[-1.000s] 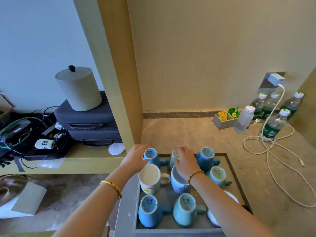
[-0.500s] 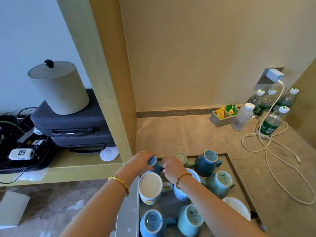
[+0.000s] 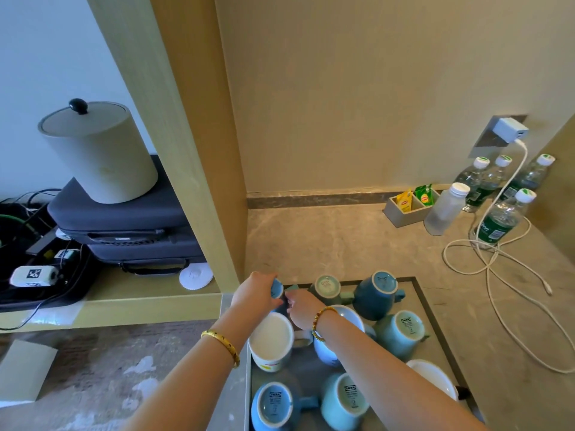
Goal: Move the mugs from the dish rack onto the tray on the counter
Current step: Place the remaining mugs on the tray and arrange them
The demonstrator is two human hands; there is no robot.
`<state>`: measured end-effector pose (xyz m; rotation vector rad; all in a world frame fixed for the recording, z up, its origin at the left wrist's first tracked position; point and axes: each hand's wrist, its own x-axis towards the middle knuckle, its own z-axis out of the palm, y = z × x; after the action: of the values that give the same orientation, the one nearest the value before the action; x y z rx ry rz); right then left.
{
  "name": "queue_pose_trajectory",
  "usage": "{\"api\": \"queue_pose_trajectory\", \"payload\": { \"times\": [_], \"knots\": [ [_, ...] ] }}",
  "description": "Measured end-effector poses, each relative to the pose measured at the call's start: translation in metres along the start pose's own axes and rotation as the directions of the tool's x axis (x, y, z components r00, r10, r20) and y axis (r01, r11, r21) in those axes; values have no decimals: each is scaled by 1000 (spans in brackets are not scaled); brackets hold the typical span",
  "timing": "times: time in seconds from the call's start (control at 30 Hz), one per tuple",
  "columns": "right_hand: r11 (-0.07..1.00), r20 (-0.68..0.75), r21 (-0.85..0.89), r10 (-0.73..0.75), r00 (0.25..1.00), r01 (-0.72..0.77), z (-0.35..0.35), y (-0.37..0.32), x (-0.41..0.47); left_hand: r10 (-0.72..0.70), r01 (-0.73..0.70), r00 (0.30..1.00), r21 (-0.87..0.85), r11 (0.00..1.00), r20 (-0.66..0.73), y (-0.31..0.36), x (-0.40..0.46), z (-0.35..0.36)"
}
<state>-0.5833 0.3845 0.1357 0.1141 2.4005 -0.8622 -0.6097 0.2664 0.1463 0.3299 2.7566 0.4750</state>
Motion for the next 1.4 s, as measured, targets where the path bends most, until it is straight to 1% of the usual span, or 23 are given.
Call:
{"api": "queue_pose_trajectory", "payload": {
  "times": [0.13,0.3,0.37,0.43,0.47,0.53,0.63,0.7,0.77,0.83,0.97,1.03,1.1,1.13,1.2,1.27,1.33,1.4],
  "knots": [
    [999,16,-44,31,999,-30,-3,-7,0,-56,56,998,18,998,-8,3,-2,3],
    [999,48,-38,12,999,-10,-9,-5,-2,-57,56,998,26,998,33,0,-3,4],
    [1000,29,-18,-2,1000,3,-10,-5,-5,-40,42,997,-31,999,59,-5,-6,5],
    [1000,-10,-7,12,1000,-12,-9,-4,-11,-50,59,997,-161,985,58,-11,-13,8],
    [1000,-20,5,26,999,-26,-8,-4,-14,-67,75,997,-231,970,44,-13,-19,10],
    [998,-39,-29,57,998,-58,-5,-4,-23,-117,109,993,-328,938,-2,-17,-31,15],
    [993,-82,-93,59,995,-67,3,-6,-33,-145,129,989,-335,933,-21,-17,-48,24],
    [993,-116,-106,41,992,-53,4,-11,-39,-157,146,988,-349,926,-4,-17,-54,27],
    [991,-156,-132,15,988,-36,7,-15,-48,-167,171,985,-390,905,44,-19,-58,26],
    [991,-187,-135,-2,982,-24,11,-15,-55,-131,166,984,-384,908,118,-22,-62,26],
    [976,-220,-198,48,974,-93,19,-10,-72,34,33,976,-300,953,216,-25,-71,24],
    [967,-167,-230,74,983,-112,22,-11,-81,103,-32,962,-271,962,253,-26,-73,21],
    [960,-80,-266,72,994,-91,27,-9,-85,147,-79,949,-241,967,279,-28,-73,17],
    [954,-44,-291,69,997,-79,28,-9,-88,158,-94,945,-226,970,285,-28,-72,16],
    [953,-17,-296,58,998,-61,31,-9,-91,162,-105,948,-213,971,275,-29,-71,15],
    [968,-35,-245,54,998,-60,33,-7,-90,157,-107,956,-205,973,249,-29,-71,17],
    [988,-84,-145,38,996,-50,37,-4,-88,135,-94,968,-192,977,211,-28,-72,20],
    [997,-113,-38,69,991,-74,38,-1,-85,89,-59,982,-173,983,169,-27,-73,23]
  ]
}}
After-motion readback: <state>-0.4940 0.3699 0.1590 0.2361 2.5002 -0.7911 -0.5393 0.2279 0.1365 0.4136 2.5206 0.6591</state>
